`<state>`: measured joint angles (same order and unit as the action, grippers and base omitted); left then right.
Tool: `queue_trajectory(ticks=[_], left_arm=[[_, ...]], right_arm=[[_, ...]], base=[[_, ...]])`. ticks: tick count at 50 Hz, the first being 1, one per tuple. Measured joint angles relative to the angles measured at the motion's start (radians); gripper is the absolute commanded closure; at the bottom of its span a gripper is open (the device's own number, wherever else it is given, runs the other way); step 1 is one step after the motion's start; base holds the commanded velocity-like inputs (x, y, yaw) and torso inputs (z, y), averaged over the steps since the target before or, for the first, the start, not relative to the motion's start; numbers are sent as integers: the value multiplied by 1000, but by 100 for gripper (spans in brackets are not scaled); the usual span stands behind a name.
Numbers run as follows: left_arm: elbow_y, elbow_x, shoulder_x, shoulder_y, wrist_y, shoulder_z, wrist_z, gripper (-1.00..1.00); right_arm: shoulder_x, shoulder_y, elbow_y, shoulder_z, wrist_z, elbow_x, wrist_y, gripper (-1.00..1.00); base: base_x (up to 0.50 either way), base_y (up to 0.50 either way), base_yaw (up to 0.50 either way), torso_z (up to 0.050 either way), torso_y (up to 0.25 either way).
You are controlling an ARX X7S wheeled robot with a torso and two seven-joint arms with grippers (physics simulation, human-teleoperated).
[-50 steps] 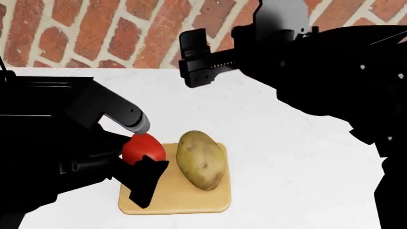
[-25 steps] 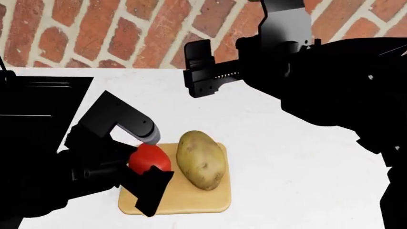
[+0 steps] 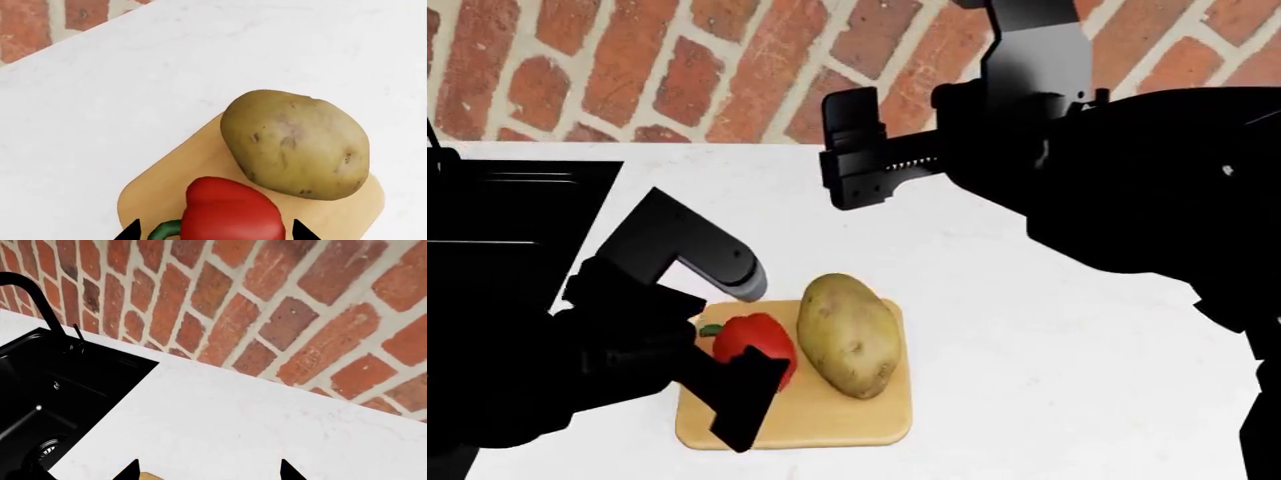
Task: Pick the vegetables from the sink and place them on the cutting board.
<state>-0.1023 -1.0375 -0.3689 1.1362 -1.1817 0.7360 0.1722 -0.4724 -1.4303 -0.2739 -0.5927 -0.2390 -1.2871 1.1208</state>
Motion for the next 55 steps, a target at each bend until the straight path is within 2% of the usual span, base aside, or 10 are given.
queue_trajectory(ticks=[7, 17, 27, 36, 55], left_arm=[[58, -64, -18, 14, -45, -49, 54, -100], [161, -257, -69, 62, -137, -197, 204, -100], [195, -348, -138, 113, -139, -325, 288, -100], [109, -316, -157, 243, -139, -340, 272, -100], [-180, -228, -105, 561, -137, -299, 170, -100]], right_arm=[[-7, -1, 12, 10, -18, -17, 9, -100], [-29, -1, 33, 34, -59, -47, 22, -100], [-93, 39, 128, 78, -100, -64, -7, -100], [-131, 10, 149, 99, -104, -64, -11, -100], [-86, -270, -68, 39, 37, 51, -9, -100]], base=[[0, 0, 0, 0, 0], [0, 0, 0, 0, 0], [0, 0, 0, 0, 0], [0, 0, 0, 0, 0], [0, 0, 0, 0, 0]])
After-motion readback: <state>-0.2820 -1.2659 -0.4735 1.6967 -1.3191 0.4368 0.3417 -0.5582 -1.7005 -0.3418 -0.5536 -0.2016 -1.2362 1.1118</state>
